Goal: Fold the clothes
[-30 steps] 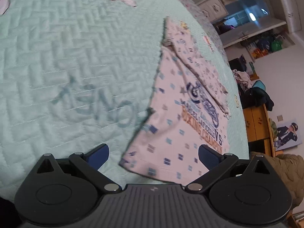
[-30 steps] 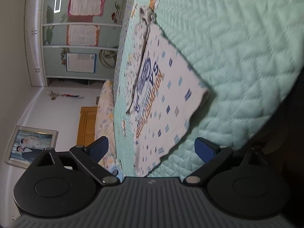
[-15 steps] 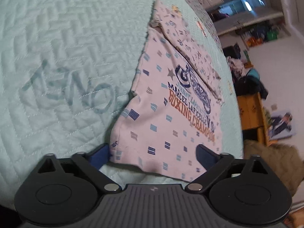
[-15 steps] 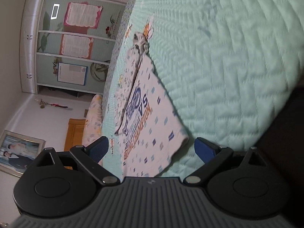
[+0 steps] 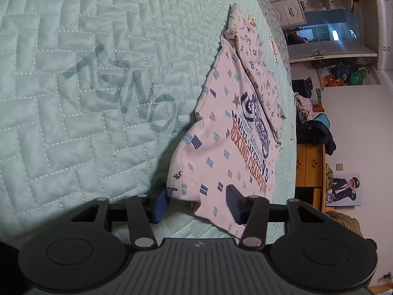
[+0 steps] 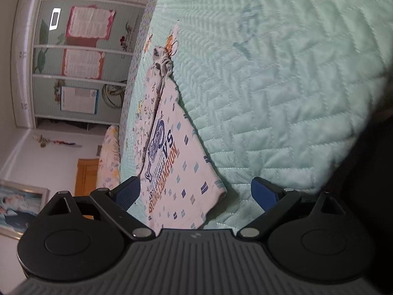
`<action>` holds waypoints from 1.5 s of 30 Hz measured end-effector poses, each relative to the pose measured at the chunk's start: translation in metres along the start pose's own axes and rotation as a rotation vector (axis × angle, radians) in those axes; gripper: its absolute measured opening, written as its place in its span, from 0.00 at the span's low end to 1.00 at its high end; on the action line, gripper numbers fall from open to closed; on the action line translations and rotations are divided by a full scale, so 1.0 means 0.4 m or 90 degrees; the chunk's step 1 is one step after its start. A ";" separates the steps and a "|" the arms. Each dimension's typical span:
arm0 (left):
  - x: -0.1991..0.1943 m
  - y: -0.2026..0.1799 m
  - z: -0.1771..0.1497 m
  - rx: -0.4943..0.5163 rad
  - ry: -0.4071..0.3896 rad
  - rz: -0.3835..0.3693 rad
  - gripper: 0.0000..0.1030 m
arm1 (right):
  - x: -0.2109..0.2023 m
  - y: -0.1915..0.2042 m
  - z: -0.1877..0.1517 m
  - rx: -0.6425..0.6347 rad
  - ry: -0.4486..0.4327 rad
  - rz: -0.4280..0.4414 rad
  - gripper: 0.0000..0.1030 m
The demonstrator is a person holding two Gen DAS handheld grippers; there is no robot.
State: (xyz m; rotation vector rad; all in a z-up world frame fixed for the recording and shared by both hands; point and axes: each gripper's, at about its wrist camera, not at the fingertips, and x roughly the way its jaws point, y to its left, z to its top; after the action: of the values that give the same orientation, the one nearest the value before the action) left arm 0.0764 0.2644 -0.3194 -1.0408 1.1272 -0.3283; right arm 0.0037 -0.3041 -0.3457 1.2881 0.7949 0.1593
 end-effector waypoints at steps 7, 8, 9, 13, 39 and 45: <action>0.038 -0.009 -0.008 0.008 0.013 0.019 0.13 | 0.061 0.014 0.000 -0.031 0.017 -0.008 0.56; 0.039 -0.010 -0.011 0.009 0.011 0.019 0.12 | 0.077 0.017 -0.001 -0.038 0.029 -0.013 0.24; 0.040 -0.010 -0.014 0.009 0.008 0.018 0.12 | 0.094 0.019 -0.003 -0.042 0.045 -0.018 0.11; 0.032 -0.002 -0.020 0.007 0.004 0.014 0.08 | 0.129 0.026 -0.027 -0.071 0.086 -0.033 0.07; -0.087 0.024 -0.068 0.047 -0.054 0.054 0.36 | -0.009 0.024 -0.021 -0.087 0.014 -0.026 0.71; -0.044 0.010 -0.001 0.031 -0.030 0.029 0.74 | 0.046 0.021 -0.007 -0.061 0.025 0.002 0.75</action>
State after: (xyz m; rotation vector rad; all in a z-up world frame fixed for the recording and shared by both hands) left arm 0.0672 0.2785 -0.3125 -0.9737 1.0929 -0.2927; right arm 0.0181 -0.2899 -0.3464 1.1992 0.8094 0.2237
